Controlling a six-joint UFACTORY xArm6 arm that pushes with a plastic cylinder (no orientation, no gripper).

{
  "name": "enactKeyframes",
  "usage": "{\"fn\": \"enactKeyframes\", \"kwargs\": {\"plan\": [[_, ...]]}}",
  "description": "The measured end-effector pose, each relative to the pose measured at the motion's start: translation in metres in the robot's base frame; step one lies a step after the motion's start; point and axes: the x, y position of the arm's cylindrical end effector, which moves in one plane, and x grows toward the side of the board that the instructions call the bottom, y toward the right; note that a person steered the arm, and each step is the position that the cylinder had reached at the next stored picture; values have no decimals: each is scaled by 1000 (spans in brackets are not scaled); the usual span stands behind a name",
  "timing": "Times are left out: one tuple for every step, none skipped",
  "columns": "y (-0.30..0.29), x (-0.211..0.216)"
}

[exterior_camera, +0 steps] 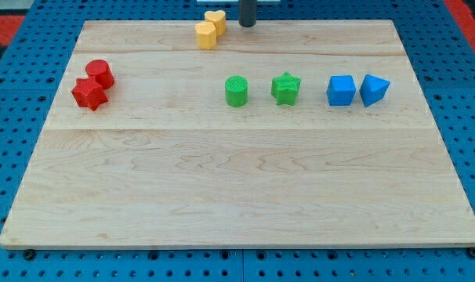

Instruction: Slide the yellow heart to the left side

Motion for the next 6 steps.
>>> {"fn": "enactKeyframes", "kwargs": {"plan": [[-9, 0], [-25, 0], [-54, 2], [-89, 1], [-138, -1], [-137, 1]]}}
